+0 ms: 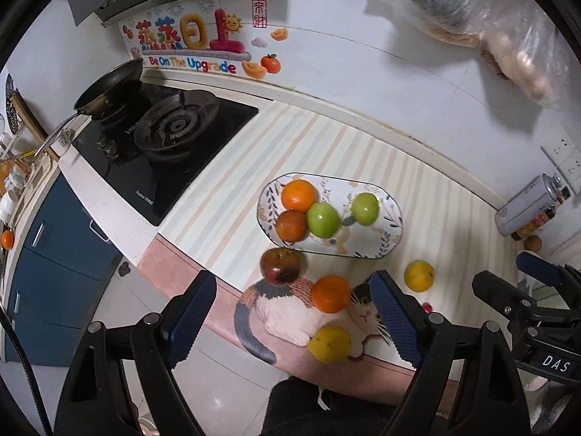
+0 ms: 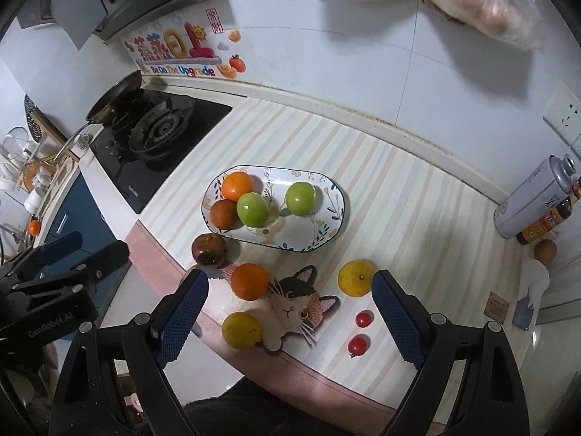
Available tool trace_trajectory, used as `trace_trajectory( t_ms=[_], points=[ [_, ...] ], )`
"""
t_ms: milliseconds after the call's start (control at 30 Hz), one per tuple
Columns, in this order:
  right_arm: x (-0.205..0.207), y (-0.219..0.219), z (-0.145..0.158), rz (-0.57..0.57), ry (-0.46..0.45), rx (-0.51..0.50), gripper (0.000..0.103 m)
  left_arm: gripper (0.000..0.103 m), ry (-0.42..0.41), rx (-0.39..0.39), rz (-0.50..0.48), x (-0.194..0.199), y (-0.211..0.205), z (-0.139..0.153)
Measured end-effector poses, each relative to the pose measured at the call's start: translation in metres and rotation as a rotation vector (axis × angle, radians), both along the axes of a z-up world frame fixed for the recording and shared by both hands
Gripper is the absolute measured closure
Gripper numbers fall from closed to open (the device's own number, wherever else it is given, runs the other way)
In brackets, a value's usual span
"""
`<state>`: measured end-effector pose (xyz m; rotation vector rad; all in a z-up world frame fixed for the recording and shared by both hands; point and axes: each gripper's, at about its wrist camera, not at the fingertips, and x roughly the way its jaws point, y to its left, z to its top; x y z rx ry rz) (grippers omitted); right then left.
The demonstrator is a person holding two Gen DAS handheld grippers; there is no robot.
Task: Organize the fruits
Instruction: 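Move both tools back over the remaining fruit on the placemat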
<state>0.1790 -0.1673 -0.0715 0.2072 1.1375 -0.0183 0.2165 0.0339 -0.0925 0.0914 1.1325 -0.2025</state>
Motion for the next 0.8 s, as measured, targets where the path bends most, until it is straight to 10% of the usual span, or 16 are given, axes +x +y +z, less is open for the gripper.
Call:
trace_trajectory(
  t_ms=[500, 733, 800],
  points=[
    [-0.003, -0.007, -0.007, -0.015, 0.015, 0.055, 0.009, 0.016, 0.005, -0.008, 0.019, -0.006, 0.0, -0.001],
    [0.019, -0.001, -0.066, -0.001, 0.117, 0.116, 0.009, 0.016, 0.015, 0.061, 0.055, 0.013, 0.013, -0.028],
    [0.028, 0.005, -0.089, 0.01, 0.157, 0.139, 0.009, 0.002, 0.021, 0.095, 0.068, 0.019, 0.018, -0.04]
  ],
)
